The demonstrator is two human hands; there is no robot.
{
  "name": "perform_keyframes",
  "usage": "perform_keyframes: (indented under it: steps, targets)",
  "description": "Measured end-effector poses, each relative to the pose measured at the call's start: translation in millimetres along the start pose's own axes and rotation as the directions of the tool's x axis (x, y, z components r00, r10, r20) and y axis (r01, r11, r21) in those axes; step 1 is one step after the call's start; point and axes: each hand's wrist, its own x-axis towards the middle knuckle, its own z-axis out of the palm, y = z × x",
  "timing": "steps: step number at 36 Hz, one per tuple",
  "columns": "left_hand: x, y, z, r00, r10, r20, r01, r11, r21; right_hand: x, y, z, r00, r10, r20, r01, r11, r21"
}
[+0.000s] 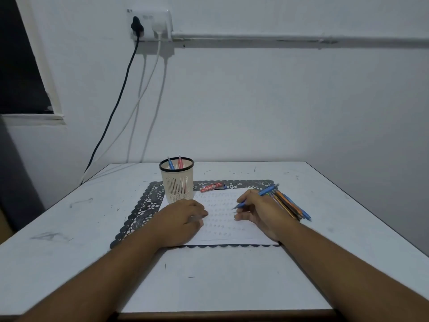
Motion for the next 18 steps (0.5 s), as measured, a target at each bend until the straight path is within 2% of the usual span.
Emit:
perform_keyframes:
  steps: [3,5,7,9,11,12,13,16,18]
  targets:
    - [7.9,8.6,-17.5,0.978,0.026,-0.205,-0.016,0.998,0.054,0.2,-1.4,-0.1,1.000,0.017,0.010,-0.017,0.999,0.031]
    - [10.1,8.7,-31.9,0.905,0.008,-0.426,-0.026,0.999,-0.035,0.9,-2.3,-0.7,1.000,0.020,0.022,-0.022,0.997,0.075]
    - [11.6,10.1,-43.4,0.754,-0.077,-0.653,-0.063,0.980,-0.188,1.9,-1.6,-2.5,0.999,0.020,0.028,-0.022,0.994,0.107]
    - [15.8,13.1,-46.7,0.576,-0.231,-0.784,-0.095,0.934,-0.345,1.7,-1.1,-3.0,1.000,0.014,0.018,-0.016,0.992,0.123]
    - [21.9,10.7,-38.1,0.441,-0.403,-0.802,-0.067,0.876,-0.478,1.3,-0.3,-4.0,1.000,0.011,0.012,-0.013,0.991,0.137]
    - [25.2,6.2,-29.2,0.410,-0.480,-0.776,-0.033,0.842,-0.538,0.7,-0.4,-4.3,1.000,0.014,0.003,-0.014,0.989,0.147]
    - [27.7,0.0,-19.6,0.410,-0.539,-0.735,0.023,0.812,-0.583,1.8,0.1,-4.6,1.000,0.014,0.001,-0.014,0.987,0.159]
    - [31.6,-13.9,3.2,0.524,-0.636,-0.566,0.270,0.755,-0.598,3.9,0.3,-3.7,1.000,0.016,0.001,-0.016,0.985,0.174]
    - [34.8,-17.8,7.1,0.558,-0.690,-0.461,0.371,0.704,-0.606,5.4,-0.1,-4.6,1.000,0.030,-0.005,-0.028,0.983,0.183]
